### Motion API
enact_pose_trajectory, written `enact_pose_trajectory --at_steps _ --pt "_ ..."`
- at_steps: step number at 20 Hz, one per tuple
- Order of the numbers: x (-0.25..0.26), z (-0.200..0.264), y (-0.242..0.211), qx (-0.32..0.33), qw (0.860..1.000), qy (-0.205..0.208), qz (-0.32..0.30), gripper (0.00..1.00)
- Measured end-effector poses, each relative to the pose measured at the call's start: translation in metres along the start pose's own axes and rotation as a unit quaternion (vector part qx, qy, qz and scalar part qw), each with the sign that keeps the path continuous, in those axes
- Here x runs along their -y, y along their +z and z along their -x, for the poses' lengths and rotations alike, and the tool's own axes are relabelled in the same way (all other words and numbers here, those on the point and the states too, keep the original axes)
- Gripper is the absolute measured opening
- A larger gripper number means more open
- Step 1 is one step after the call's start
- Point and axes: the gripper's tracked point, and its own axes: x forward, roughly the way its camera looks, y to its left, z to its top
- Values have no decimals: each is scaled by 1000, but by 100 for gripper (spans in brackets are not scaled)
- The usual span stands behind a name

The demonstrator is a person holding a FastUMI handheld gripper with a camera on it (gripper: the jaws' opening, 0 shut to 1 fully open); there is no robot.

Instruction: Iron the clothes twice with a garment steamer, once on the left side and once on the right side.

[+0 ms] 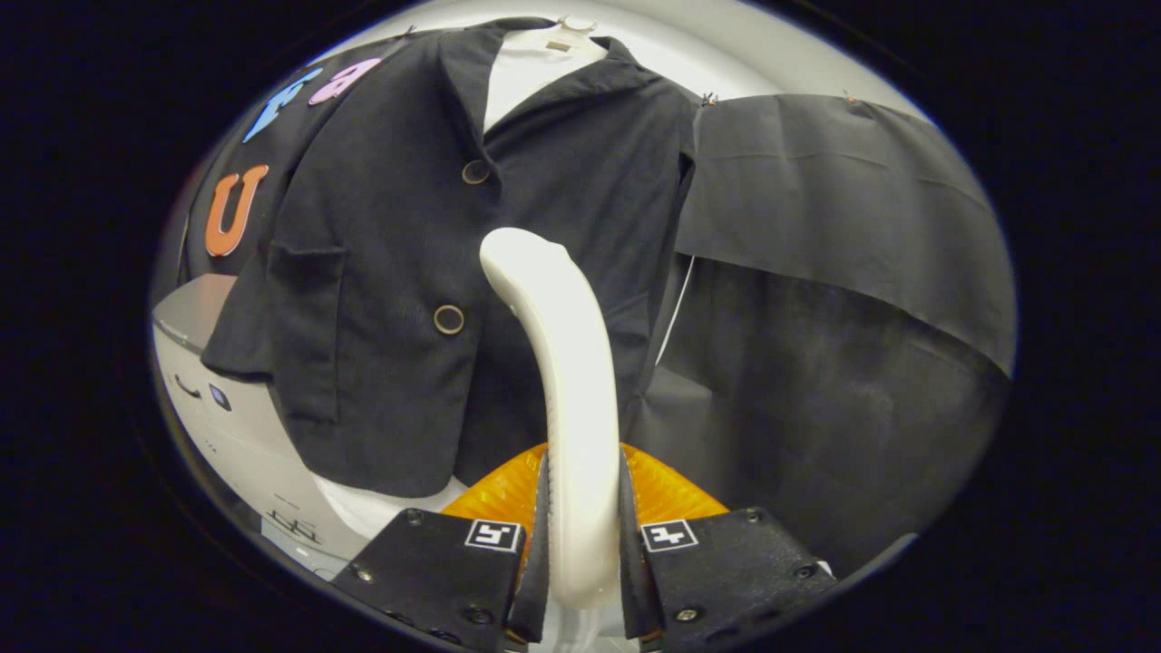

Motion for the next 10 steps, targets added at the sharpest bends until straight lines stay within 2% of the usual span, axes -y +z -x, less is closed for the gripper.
enact_pose_trajectory --at_steps 10 --pt "-9 -7 -44 -45 999 16 5 35"
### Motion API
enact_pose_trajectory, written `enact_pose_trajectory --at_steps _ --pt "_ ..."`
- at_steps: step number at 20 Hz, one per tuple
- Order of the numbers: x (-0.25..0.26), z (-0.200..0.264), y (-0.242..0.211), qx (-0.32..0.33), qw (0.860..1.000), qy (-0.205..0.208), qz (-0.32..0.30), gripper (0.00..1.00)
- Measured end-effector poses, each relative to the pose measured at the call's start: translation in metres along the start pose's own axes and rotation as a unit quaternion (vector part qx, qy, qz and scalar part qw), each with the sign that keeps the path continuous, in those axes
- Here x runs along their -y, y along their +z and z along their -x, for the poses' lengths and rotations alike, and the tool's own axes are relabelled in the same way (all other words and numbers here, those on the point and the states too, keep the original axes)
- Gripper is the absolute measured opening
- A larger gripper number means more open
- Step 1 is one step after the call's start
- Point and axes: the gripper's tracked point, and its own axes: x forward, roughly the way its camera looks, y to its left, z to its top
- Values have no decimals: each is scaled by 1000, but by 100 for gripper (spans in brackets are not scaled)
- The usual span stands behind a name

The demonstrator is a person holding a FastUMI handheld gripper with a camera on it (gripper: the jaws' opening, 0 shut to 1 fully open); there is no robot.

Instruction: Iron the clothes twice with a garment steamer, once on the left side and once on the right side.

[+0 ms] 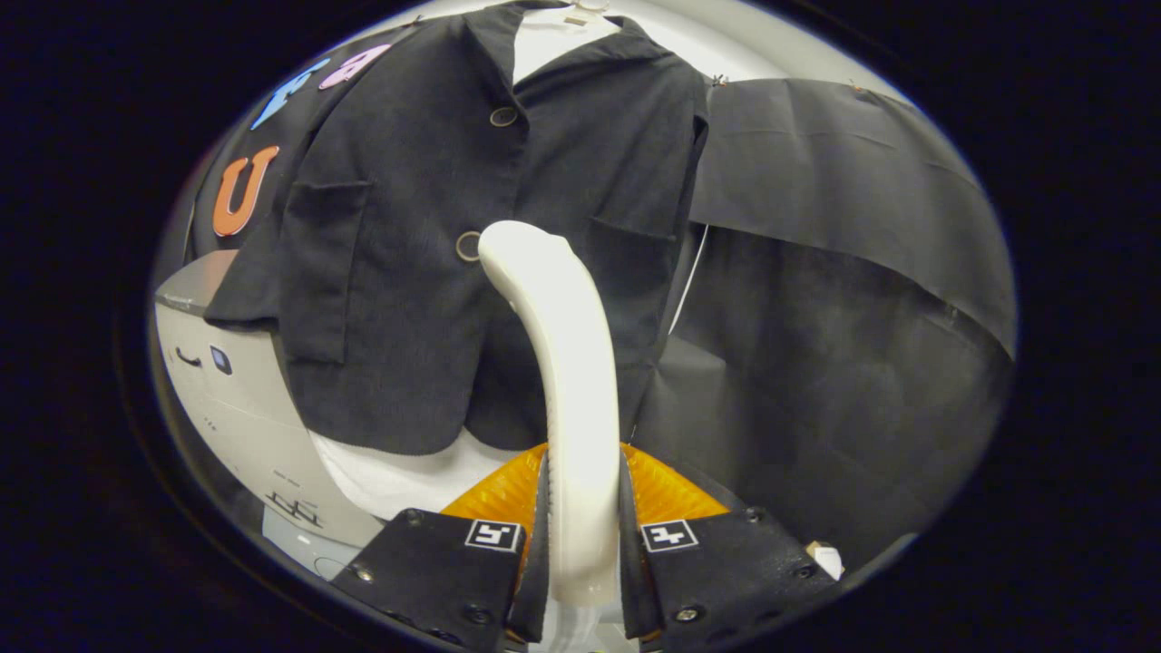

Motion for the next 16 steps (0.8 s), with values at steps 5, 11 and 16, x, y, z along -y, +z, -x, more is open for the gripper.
enact_pose_trajectory --at_steps 5,11,16 --pt "-4 0 -28 -22 1000 1 11 35" --pt "-6 -1 -33 -33 999 11 5 35" --pt "-8 -2 -33 -41 998 38 -19 35"
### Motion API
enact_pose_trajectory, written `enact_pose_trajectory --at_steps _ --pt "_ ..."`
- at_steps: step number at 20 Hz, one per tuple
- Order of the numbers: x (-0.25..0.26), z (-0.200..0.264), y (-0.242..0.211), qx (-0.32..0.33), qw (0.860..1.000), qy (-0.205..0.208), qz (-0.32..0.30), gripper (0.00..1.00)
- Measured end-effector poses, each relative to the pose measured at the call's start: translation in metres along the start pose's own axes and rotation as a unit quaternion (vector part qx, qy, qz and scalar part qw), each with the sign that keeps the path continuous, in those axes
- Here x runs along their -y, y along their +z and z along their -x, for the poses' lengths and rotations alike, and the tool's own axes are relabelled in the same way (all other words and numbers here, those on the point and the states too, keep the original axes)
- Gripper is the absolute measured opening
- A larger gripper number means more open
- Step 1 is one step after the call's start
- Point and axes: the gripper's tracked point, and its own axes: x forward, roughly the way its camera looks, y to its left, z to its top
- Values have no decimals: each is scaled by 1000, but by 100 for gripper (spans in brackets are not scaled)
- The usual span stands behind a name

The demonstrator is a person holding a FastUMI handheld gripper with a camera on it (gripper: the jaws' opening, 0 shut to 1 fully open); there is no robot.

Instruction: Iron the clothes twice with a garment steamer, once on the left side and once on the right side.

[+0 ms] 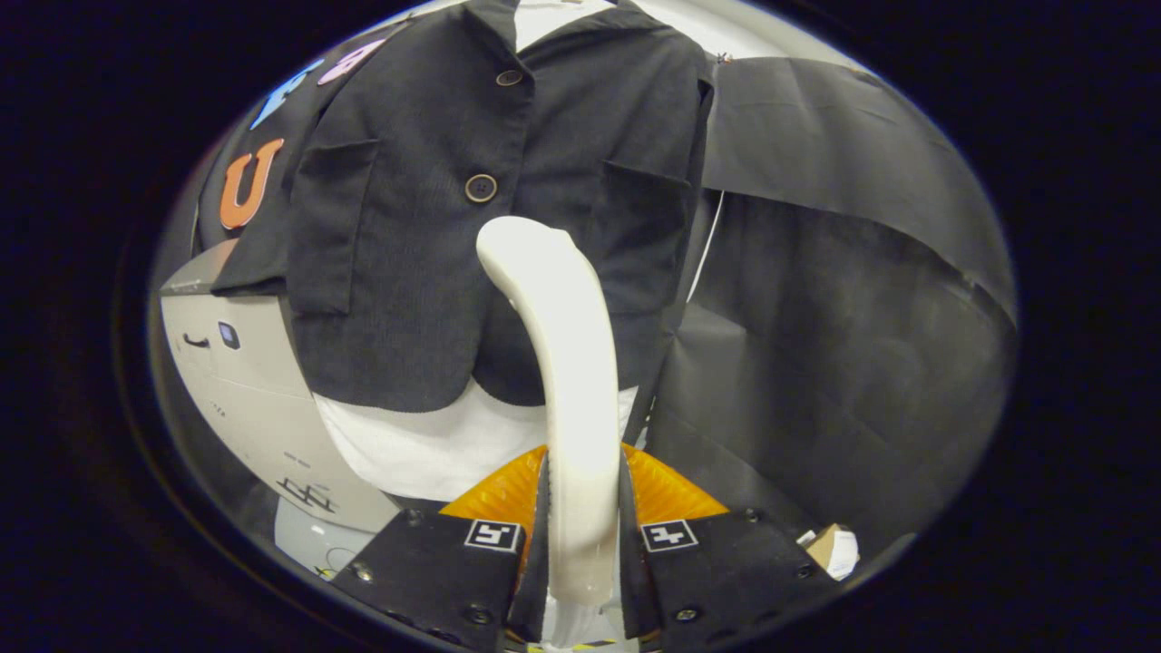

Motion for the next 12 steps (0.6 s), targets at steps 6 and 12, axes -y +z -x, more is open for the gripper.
enact_pose_trajectory --at_steps 6,12 --pt "3 0 -2 -1 998 50 -23 35" --pt "4 3 -8 -7 995 82 -51 35"
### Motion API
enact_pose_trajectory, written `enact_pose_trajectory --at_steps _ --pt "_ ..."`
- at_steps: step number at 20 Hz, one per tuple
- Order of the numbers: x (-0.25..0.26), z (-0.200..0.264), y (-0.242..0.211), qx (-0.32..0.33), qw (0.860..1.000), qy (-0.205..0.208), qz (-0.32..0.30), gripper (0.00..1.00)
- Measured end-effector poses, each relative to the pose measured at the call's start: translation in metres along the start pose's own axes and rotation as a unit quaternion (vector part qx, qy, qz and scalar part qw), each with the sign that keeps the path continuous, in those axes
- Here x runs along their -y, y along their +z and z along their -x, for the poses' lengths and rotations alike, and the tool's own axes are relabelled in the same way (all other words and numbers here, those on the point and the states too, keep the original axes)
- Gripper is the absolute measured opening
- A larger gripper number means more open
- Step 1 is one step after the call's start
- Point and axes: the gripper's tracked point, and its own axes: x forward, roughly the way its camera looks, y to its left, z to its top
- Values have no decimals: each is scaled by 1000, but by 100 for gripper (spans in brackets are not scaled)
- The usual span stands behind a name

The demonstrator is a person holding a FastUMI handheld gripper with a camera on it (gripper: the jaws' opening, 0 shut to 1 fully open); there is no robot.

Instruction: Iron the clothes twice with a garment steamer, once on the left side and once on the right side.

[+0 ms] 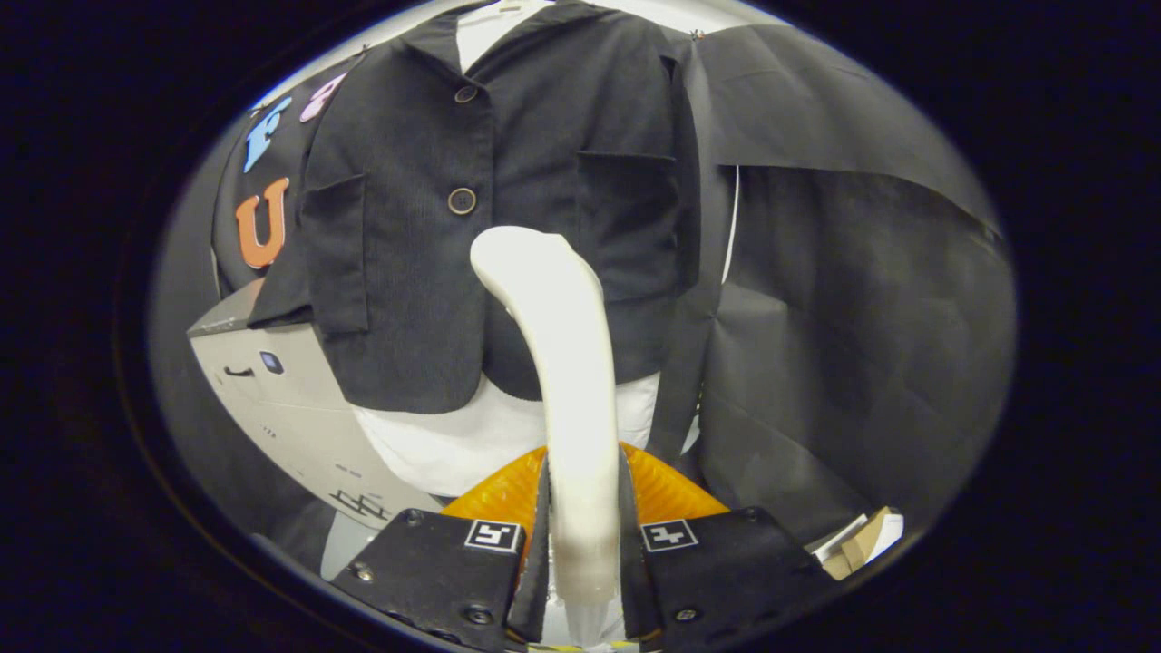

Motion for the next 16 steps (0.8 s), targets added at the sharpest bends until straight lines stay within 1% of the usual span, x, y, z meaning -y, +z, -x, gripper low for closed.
enact_pose_trajectory --at_steps 3,7,10,16 --pt "1 9 -6 -6 1000 -2 -3 35" --pt "-14 42 -8 3 1000 -11 -2 35" --pt "-37 78 -5 15 1000 -7 -5 35" --pt "-91 167 7 56 998 17 -6 35"
